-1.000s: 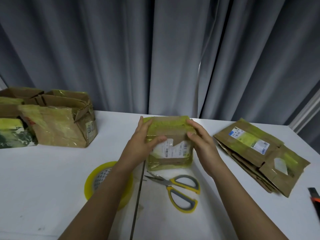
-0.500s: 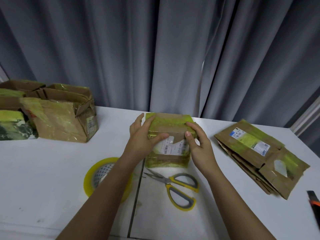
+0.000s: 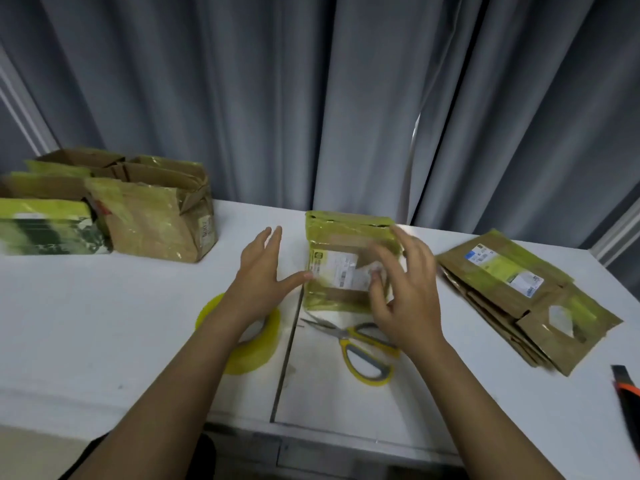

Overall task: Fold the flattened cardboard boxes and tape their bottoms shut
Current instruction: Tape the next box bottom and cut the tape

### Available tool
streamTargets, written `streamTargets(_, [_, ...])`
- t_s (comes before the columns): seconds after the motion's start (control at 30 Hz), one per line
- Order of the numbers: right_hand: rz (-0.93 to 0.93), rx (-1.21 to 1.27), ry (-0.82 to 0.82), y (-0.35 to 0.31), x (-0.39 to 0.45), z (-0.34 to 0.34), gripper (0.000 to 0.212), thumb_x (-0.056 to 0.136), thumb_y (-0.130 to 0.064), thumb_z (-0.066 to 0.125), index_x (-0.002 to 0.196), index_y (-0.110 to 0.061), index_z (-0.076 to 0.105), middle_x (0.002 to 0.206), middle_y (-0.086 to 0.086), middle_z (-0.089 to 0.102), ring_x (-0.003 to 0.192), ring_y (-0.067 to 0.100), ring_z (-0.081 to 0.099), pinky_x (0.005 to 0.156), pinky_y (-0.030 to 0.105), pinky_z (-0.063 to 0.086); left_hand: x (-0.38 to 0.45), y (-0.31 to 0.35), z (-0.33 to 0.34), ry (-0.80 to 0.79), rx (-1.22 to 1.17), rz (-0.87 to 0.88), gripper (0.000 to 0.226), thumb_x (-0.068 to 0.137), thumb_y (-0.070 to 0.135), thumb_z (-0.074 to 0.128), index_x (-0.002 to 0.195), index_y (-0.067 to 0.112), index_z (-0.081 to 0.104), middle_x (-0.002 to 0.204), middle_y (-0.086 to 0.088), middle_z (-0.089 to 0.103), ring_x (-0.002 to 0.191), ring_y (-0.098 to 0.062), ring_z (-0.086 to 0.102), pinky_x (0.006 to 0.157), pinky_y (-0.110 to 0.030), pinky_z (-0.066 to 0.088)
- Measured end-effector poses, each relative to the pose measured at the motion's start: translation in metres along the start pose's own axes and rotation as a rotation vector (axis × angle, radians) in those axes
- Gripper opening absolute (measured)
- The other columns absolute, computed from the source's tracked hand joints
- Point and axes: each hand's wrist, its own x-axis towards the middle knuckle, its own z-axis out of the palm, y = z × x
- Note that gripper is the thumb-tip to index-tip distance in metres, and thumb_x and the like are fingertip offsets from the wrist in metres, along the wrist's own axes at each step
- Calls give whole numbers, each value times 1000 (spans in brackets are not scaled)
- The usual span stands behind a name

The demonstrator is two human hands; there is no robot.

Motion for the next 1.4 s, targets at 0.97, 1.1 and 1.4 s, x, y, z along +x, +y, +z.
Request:
streamTargets(0.97, [391,377,-454,-56,-46,104,20,93,-6,48,108,-14,58,69,-6,50,79,20,53,66,32,42,-61,-39,-6,-398,237,-141,67,78,43,73,129,14,41,121,-3,57,107,-21,57,90,-35,48])
streamTargets(1.1, [296,382,-475,-62,-45,90,21,93,-9,50,109,-21,53,75,-1,58,76,20,56,64,40,48,-63,-36,-5,-367,288,-124,69,78,43,72,129,13,36,104,-3,58,95,-21,57,75,-28,43])
streamTargets(1.4, [124,527,-435,-71,4,26,44,91,-7,56,125,-34,45,86,-11,59,82,11,59,74,35,51,-70,-23,-26,-290,-236,-33,71,74,31,78,117,34,22,80,0,48,58,-8,47,52,-20,40])
